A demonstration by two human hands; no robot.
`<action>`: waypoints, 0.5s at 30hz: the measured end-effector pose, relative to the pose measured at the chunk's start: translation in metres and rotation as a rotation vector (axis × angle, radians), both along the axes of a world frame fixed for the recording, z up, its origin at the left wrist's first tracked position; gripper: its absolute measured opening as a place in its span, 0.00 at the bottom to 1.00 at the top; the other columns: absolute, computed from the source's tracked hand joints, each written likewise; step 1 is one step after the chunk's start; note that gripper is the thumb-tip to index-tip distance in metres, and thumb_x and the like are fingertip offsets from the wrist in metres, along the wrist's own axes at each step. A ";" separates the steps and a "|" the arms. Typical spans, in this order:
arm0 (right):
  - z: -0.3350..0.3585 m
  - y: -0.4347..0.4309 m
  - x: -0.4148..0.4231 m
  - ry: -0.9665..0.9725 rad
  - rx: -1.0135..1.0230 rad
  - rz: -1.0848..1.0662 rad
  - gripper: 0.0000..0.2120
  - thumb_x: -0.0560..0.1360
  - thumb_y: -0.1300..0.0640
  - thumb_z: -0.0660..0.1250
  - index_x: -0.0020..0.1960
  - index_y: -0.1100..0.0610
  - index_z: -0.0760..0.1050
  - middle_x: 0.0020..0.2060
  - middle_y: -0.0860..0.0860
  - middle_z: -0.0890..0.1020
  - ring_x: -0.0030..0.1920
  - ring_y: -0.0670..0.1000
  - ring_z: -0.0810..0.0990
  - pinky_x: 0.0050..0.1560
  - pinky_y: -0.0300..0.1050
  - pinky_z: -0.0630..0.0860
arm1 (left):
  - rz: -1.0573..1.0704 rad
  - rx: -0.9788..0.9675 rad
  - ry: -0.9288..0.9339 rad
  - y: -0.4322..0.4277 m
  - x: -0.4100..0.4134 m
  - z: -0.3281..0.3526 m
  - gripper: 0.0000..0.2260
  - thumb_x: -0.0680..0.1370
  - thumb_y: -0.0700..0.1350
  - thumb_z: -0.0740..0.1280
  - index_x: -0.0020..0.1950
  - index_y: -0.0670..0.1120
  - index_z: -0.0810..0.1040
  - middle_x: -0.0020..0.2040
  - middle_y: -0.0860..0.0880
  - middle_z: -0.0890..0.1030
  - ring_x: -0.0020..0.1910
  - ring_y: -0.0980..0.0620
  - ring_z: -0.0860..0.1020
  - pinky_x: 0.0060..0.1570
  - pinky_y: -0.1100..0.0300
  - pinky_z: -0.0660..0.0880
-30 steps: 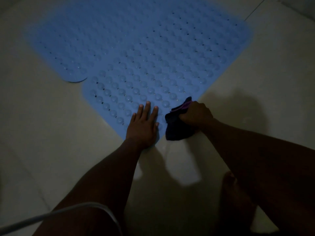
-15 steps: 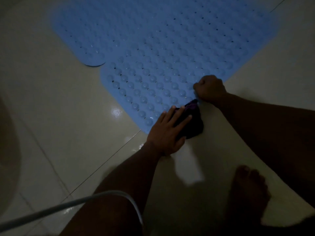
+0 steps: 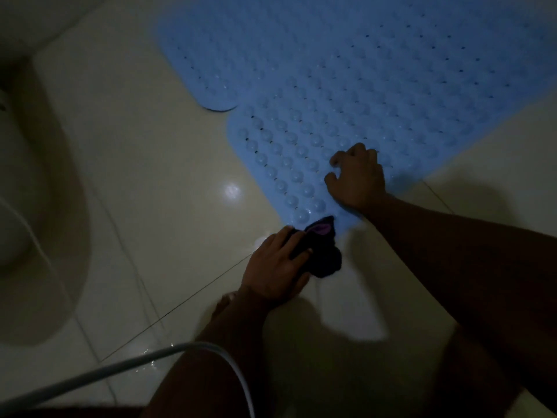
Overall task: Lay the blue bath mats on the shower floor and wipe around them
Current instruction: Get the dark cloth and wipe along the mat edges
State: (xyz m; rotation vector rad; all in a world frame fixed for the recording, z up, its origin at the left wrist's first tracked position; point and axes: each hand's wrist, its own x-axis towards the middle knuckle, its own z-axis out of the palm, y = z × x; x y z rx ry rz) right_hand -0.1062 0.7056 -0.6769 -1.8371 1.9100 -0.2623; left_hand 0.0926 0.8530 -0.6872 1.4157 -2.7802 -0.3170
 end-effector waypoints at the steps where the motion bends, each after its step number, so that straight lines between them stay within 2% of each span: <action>1: 0.000 0.000 0.008 -0.007 0.008 0.028 0.16 0.72 0.52 0.67 0.58 0.55 0.79 0.57 0.58 0.74 0.61 0.62 0.71 0.58 0.56 0.73 | 0.036 -0.003 -0.006 0.003 0.006 0.000 0.17 0.75 0.53 0.71 0.59 0.44 0.82 0.64 0.40 0.78 0.65 0.36 0.74 0.55 0.45 0.76; 5: -0.002 0.001 0.036 -0.002 0.034 0.139 0.19 0.72 0.50 0.67 0.62 0.53 0.77 0.60 0.57 0.73 0.62 0.61 0.70 0.59 0.57 0.72 | 0.231 -0.029 -0.029 0.008 0.030 0.002 0.18 0.73 0.54 0.72 0.58 0.46 0.82 0.60 0.42 0.79 0.59 0.38 0.76 0.51 0.47 0.77; 10: -0.002 -0.014 0.060 0.033 0.065 0.175 0.21 0.73 0.49 0.66 0.65 0.51 0.76 0.62 0.56 0.71 0.63 0.62 0.67 0.61 0.57 0.70 | 0.438 -0.095 -0.075 -0.011 0.047 0.005 0.21 0.71 0.55 0.74 0.61 0.47 0.82 0.61 0.43 0.79 0.57 0.40 0.76 0.49 0.49 0.76; 15: -0.003 -0.036 0.077 0.073 0.106 0.130 0.16 0.73 0.49 0.66 0.58 0.52 0.75 0.60 0.57 0.70 0.62 0.63 0.67 0.60 0.57 0.71 | 0.648 -0.050 -0.144 -0.057 0.062 -0.002 0.22 0.73 0.57 0.68 0.64 0.49 0.80 0.58 0.43 0.78 0.54 0.40 0.75 0.48 0.50 0.72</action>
